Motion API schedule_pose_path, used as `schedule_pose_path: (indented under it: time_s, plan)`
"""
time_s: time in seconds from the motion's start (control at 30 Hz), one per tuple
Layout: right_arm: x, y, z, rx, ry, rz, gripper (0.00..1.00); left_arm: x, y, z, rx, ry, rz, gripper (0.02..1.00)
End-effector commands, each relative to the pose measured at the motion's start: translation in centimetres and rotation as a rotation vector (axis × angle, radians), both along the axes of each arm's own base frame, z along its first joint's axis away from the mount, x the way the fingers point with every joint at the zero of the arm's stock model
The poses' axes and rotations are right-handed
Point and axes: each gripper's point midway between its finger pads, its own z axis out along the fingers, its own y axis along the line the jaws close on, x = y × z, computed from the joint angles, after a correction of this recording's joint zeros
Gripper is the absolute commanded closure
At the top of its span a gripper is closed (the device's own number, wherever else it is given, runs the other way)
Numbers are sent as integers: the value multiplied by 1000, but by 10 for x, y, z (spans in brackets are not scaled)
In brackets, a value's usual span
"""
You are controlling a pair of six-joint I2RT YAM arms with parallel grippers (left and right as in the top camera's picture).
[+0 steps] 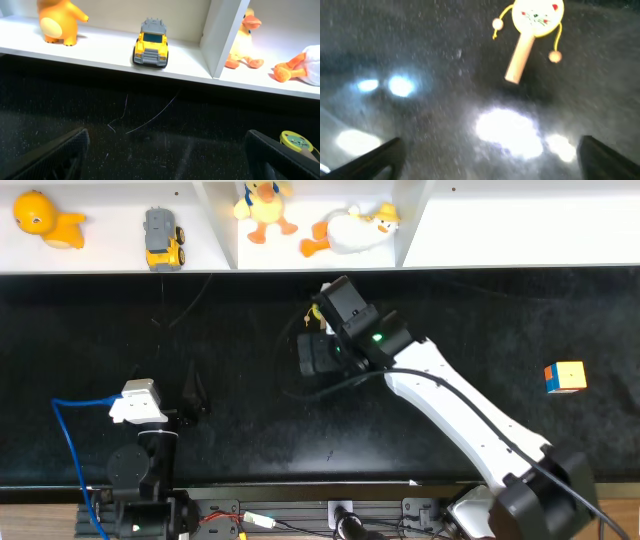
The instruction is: Store Toys
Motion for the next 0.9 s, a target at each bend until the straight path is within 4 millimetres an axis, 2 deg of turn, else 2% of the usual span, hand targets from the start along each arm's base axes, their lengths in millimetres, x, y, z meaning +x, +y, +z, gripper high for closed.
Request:
schedule_pose_path:
  time_s: [0.03,0.27,0.6,0.8,0.9]
  plan:
    - [12,9,-8,13,9,-56,169,0,-1,0,7,-7,-7,20]
    - [24,8,-30,-48,28,-96,167,0,-1,0,7,-7,-7,20]
    - [45,17,-43,-116,58,-107,91,0,-1,0,7,-7,-7,20]
    - [53,23,-59,-136,83,-108,95,0,-1,0,7,-7,-7,20]
    - [54,22,-71,-150,105,-118,154,0,-1,0,7,-7,-7,20]
